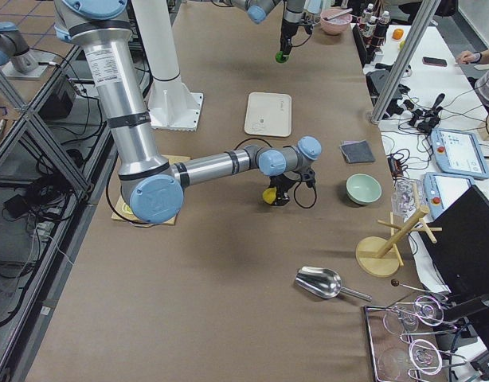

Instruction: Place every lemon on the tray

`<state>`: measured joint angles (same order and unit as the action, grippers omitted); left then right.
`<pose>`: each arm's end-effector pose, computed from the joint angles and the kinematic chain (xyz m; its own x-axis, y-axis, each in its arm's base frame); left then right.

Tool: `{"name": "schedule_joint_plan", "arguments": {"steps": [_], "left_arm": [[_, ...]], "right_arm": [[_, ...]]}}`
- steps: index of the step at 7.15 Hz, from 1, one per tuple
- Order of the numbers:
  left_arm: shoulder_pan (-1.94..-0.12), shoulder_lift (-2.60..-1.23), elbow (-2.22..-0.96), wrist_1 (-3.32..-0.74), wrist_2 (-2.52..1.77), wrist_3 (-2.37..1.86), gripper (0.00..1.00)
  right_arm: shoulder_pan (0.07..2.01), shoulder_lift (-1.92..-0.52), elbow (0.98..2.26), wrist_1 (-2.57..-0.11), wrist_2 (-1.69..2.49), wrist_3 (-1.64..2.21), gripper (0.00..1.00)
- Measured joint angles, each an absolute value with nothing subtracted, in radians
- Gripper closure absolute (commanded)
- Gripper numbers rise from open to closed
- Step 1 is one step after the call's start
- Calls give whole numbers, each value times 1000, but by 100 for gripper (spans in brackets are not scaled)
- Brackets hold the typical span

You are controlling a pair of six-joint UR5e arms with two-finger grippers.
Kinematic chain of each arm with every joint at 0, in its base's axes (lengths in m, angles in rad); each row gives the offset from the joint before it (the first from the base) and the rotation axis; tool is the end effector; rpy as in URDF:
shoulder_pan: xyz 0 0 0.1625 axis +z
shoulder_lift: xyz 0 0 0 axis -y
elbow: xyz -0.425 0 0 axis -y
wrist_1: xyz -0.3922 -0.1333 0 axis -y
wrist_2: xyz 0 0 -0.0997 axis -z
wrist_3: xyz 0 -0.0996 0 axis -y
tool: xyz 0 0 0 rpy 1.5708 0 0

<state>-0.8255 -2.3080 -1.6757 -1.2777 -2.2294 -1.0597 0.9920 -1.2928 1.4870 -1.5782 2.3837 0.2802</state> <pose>0.4033 -0.5436 0.1997 0.6829 -0.1696 -0.7105 0.0350 0.9791 -0.2001 -0.2838 -0.5458 0.5443 0.6307 -0.2424 0.7372 0.3778 0.9257 -0.0189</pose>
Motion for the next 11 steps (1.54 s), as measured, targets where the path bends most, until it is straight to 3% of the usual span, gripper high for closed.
{"name": "schedule_joint_plan", "arguments": {"steps": [4,5,7,11], "left_arm": [[-654,-2449,-1462,-1441,-2077,-1261,100],[-638,-2449,-1432,-1474,-2055,-1271,83],[-624,-2432,-1379,-1560,-2039,-1277,3],[-637,-2407,-1441,-1538,-2045,-1269,2]], "right_arm": [[995,-1206,1552,-1544,2412,286,90],[969,-1169,1546,-1502,2412,294,90],[934,-1077,1517,-1475,2413,393,90],[857,-911,1442,-1472,2418,788,90]]}}
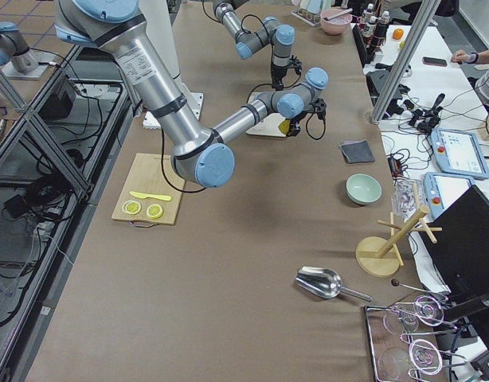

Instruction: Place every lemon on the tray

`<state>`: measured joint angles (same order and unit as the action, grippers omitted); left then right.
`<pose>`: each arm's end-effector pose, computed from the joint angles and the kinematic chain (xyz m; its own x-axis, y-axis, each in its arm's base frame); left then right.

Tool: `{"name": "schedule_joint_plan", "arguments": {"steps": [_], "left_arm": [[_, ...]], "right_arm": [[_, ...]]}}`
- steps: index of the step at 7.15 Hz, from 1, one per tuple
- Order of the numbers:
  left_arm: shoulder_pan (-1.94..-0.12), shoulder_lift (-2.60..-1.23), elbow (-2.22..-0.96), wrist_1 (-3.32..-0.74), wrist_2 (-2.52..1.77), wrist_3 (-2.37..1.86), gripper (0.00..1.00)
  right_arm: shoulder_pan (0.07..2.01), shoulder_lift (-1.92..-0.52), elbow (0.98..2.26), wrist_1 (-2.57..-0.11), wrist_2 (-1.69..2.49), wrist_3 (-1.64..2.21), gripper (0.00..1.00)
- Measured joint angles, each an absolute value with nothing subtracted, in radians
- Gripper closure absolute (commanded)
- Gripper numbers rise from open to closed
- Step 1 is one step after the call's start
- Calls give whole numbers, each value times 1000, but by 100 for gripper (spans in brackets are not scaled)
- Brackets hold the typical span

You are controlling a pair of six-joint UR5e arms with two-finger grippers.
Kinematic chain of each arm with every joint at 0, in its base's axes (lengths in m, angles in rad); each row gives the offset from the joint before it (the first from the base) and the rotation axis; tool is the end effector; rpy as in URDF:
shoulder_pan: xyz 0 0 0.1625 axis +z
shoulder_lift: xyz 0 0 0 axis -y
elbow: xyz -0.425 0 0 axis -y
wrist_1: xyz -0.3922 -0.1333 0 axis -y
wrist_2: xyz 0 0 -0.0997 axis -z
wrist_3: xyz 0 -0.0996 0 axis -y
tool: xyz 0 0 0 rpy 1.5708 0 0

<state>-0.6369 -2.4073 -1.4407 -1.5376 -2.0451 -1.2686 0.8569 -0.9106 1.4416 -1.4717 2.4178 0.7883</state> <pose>0.5483 -0.5149 0.1998 0.6894 -0.1806 -0.7015 0.0995 0.9828 -0.1553 -0.4260 -0.5813 0.2941 0.5242 -0.1079 0.8447 0.2231 0.9747 -0.0139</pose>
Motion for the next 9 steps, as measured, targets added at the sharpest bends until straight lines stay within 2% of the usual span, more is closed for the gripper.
{"name": "schedule_joint_plan", "arguments": {"steps": [1,4,5,6,7,8,9], "left_arm": [[-661,-2386,-1521,-1457,-2052,-1234,2],[-826,-2203,-1801,-1223,-2114,-906,2],[-893,-2121,-1838,-1201,-2137,-756,2],[-963,-2041,-1843,-1198,-2171,-612,2],[-1032,-1969,-1830,-1201,-2195,-476,2],[-1098,-1908,-1811,-1211,-2215,-370,2],[-1165,-1854,-1782,-1244,-2250,-290,2]], "right_arm": [[835,-886,1427,-1470,2413,809,90],[770,-833,1376,-1467,2403,819,89],[745,-827,1361,-1467,2400,819,89],[721,-824,1349,-1467,2398,818,85],[702,-817,1336,-1466,2397,818,66],[691,-804,1318,-1466,2397,817,18],[687,-797,1305,-1466,2397,816,8]]}}
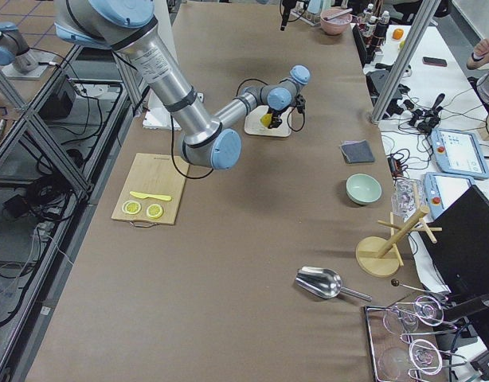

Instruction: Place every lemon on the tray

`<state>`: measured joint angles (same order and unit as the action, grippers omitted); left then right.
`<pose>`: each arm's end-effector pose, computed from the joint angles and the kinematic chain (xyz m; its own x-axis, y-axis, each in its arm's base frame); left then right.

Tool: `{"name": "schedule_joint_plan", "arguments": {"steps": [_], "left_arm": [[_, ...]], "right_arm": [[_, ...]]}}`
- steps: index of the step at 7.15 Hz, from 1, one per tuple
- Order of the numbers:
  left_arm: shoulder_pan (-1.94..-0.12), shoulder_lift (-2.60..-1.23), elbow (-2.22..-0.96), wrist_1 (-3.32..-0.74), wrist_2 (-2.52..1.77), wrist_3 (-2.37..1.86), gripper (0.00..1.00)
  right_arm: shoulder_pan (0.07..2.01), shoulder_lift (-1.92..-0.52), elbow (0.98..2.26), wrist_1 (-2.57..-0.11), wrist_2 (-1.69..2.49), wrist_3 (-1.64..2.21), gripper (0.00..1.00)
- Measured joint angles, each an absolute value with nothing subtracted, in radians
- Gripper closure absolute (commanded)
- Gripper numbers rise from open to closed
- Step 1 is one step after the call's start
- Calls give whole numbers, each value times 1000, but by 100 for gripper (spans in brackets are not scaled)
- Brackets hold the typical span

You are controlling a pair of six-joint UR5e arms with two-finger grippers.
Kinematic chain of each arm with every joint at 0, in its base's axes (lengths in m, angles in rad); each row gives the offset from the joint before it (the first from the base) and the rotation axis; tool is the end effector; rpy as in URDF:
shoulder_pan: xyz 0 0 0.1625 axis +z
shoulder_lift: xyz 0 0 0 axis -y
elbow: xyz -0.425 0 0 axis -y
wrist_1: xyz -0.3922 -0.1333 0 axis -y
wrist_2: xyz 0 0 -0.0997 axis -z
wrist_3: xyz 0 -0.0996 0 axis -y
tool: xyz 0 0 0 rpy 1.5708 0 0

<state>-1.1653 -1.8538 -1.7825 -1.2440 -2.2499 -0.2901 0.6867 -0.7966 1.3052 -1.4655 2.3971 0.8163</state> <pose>0.1619 -0.5564 0.4441 0.7567 0.1274 -0.6412 -0.1800 0.9835 -0.0170 -0.5497 -0.5283 0.2731 0.5304 -0.1653 0.8315 0.3587 0.9325 -0.0435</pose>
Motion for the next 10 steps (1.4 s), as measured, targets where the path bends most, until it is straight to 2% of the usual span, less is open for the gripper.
{"name": "schedule_joint_plan", "arguments": {"steps": [3,6,8,10], "left_arm": [[-1357,-1705,-1701,-1327,-2340,-53,2],[-1531,-1635,-1668,-1309,-2326,173,2],[-1653,-1615,-1620,-1298,-2233,297,2],[-1702,-1585,-1609,-1296,-2184,374,2]], "right_arm": [[705,-796,1299,-1454,2401,816,4],[812,-831,1336,-1417,2440,817,3],[896,-990,1434,-1295,2475,782,4],[945,-1206,1541,-1115,2520,750,5]]}}
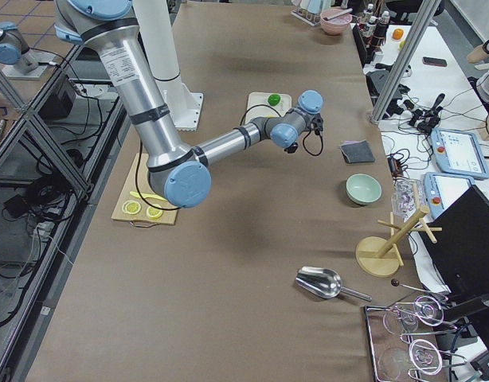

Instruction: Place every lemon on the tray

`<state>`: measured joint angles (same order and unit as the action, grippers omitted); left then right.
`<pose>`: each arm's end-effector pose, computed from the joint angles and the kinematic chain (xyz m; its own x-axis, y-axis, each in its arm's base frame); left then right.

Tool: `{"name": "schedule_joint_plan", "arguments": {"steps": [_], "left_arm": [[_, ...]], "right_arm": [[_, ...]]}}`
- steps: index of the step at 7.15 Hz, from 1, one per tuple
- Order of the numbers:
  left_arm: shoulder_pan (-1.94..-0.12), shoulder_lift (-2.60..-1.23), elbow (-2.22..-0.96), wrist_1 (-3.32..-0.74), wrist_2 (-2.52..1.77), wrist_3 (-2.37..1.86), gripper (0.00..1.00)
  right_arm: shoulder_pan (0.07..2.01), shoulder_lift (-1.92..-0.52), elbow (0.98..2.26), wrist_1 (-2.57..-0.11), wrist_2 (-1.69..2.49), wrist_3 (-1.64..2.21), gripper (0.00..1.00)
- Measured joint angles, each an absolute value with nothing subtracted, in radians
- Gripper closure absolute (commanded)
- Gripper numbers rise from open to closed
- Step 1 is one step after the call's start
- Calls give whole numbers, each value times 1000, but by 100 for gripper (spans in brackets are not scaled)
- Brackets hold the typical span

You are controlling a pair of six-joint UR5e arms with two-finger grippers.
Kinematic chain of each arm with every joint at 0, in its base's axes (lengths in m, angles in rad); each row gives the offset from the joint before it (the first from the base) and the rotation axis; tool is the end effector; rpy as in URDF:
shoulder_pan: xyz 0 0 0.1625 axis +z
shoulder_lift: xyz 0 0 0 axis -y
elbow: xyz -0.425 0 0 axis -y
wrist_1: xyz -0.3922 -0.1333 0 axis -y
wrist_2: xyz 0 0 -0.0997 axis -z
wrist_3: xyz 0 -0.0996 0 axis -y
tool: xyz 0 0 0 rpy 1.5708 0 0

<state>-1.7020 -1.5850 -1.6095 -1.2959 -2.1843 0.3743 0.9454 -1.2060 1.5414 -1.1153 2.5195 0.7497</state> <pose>-0.1377 -0.4630 0.6681 0.7857 0.1371 -0.6032 -0.1715 0.9852 0.0004 -0.3283 -0.5441 0.4004 0.3787 -0.2040 0.9027 0.2099 0.9689 0.1310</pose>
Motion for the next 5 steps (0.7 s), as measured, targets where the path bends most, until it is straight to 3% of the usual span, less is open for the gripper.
{"name": "schedule_joint_plan", "arguments": {"steps": [2,5], "left_arm": [[-1706,-1575,-1610,-1294,-2230,375,2],[-1653,-1547,-1668,-1301,-2318,260,2]], "right_arm": [[975,-1420,1623,-905,2549,737,5],[1072,-1604,1691,-824,2547,663,3]]}}
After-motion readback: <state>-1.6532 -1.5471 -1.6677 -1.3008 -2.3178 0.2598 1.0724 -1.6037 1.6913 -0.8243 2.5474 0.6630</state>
